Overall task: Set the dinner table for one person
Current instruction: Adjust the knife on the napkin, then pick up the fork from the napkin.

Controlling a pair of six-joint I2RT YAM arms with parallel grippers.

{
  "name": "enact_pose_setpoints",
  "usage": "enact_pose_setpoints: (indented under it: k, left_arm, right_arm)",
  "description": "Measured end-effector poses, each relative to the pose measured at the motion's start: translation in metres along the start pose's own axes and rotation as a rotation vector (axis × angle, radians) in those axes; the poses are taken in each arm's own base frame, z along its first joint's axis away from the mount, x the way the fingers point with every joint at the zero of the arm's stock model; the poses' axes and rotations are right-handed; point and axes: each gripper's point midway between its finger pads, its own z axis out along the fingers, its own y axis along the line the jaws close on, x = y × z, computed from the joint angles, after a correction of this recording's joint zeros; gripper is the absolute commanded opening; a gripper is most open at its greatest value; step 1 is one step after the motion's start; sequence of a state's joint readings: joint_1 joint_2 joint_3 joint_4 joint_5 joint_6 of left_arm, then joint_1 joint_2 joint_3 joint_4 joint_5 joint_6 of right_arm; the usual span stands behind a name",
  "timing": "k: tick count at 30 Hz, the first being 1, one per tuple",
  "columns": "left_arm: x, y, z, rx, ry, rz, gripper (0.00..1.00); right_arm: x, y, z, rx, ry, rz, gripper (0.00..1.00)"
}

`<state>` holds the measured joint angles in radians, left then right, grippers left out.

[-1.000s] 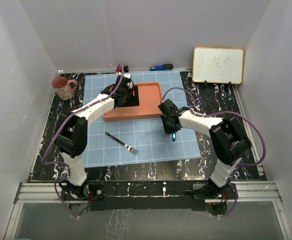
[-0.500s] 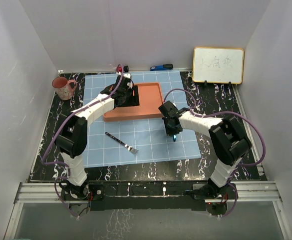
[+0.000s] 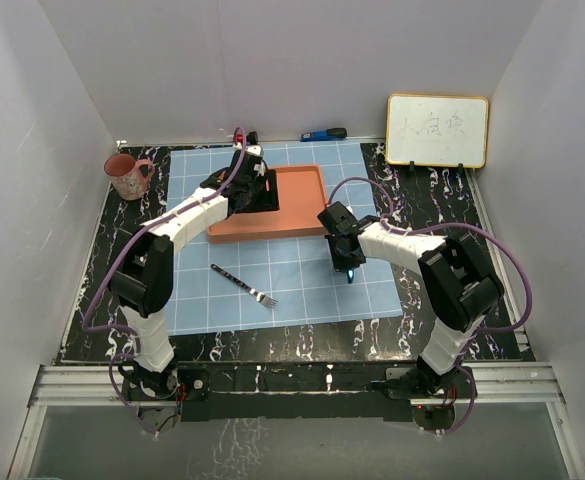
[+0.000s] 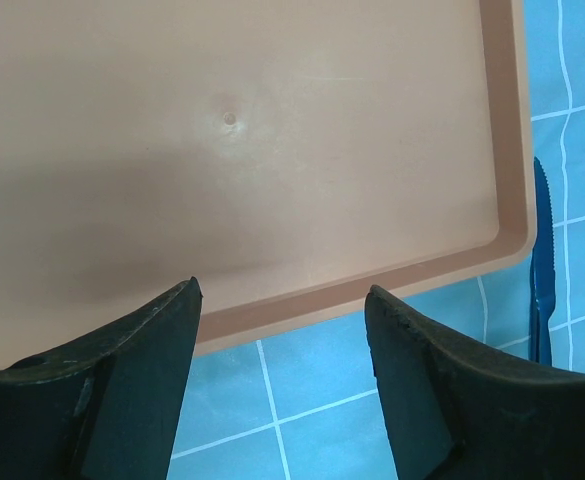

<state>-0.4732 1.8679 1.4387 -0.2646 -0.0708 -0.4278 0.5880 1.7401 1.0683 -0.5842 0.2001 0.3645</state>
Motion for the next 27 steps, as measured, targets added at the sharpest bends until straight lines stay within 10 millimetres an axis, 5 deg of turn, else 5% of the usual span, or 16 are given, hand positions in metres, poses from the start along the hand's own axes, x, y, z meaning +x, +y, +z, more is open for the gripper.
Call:
enact_pose_setpoints:
  k: [8,17,21,27]
  left_arm:
    - [-0.002,0.000,-0.003,0.000,-0.005,0.001,0.67]
    - [-0.022,0.009,-0.034,-0.056,-0.074,0.010,0.70]
    - [-0.027,0.020,-0.045,-0.102,-0.092,0.010,0.70]
    - [-0.021,0.061,-0.057,-0.245,-0.059,-0.016,0.70]
  right_arm:
    - [-0.010,0.003,-0.005,-0.014,-0.014,-0.014,0.18]
    - [-0.069,0.049,-0.038,-0.225,-0.137,-0.014,0.18]
    - [-0.061,0.072,-0.045,-0.325,-0.113,-0.053,0.11]
    - [-0.039,0.121,-0.062,-0.470,-0.085,-0.157,0.15]
